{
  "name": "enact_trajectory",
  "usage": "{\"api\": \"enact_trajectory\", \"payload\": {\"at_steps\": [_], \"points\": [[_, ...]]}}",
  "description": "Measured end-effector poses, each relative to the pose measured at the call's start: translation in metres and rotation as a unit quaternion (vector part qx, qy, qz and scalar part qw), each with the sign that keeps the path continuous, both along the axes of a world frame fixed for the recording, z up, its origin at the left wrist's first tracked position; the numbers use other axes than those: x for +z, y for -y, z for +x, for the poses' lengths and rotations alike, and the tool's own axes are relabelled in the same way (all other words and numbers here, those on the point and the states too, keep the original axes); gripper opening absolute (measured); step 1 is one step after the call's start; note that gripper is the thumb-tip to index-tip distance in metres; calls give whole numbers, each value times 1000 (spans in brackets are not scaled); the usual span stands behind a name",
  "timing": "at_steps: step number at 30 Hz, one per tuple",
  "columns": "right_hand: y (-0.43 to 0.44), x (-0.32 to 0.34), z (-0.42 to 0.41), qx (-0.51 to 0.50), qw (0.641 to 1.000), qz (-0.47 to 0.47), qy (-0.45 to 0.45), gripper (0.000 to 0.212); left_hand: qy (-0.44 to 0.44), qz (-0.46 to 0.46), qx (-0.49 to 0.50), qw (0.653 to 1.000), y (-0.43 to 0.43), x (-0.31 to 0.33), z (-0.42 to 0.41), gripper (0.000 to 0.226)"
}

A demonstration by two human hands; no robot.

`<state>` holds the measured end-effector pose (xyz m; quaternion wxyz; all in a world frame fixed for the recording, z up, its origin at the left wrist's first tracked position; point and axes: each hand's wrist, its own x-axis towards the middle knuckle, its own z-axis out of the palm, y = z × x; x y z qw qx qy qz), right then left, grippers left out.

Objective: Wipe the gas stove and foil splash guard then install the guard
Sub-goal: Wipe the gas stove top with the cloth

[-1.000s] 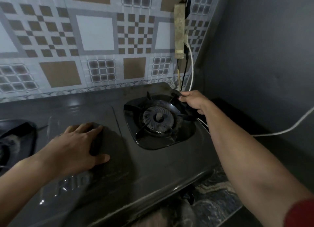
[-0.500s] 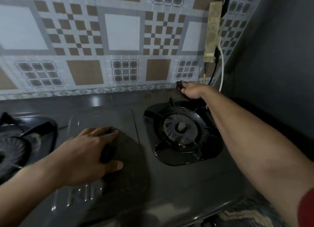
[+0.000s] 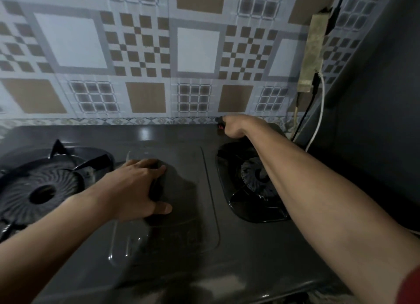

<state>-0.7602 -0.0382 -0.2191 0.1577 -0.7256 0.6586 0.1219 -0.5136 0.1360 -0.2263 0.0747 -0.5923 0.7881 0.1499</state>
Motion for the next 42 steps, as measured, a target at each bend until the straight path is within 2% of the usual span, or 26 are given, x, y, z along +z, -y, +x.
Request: {"api": "enact_trajectory", "payload": {"at_steps": [6, 10, 11, 15, 20, 23, 26, 29, 32, 35, 38, 42], "points": [[-17, 6, 38, 29, 999, -28, 27, 39, -4, -19, -11, 1000, -1, -1, 1, 108], [-35, 3, 73, 22, 998, -35, 37, 72, -45, -23, -9, 999, -5, 4, 2, 94], [-40, 1, 79, 23, 998, -43, 37, 75, -58, -16, -5, 998, -5, 6, 5, 89], [-63, -1, 91, 43, 994, -76, 61, 55, -63, -11, 1, 998, -3, 5, 15, 83], [-100, -5, 98, 60, 990, -104, 79, 61, -62, -37, -28, 997, -7, 1, 21, 78], [-120, 3, 105, 63, 988, -126, 69, 61, -48, -51, -34, 997, -11, 0, 34, 62], [-141, 13, 111, 46, 990, -116, 69, 52, -70, -109, -22, 991, -25, 3, 61, 46], [-172, 23, 121, 32, 989, -110, 92, 44, -81, -190, -24, 978, -43, 5, 100, 51], [-218, 28, 135, 22, 986, -119, 113, 44, -4, -219, -2, 976, -53, 2, 137, 66], [-268, 17, 151, 14, 983, -128, 129, 49, 44, -162, 47, 985, -56, -7, 163, 78], [-305, -14, 165, 20, 986, -142, 87, 53, 52, -117, 65, 990, -60, -14, 174, 80], [-326, -52, 180, -10, 977, -171, 126, 54, 49, -82, 67, 993, -60, -19, 189, 80]]}}
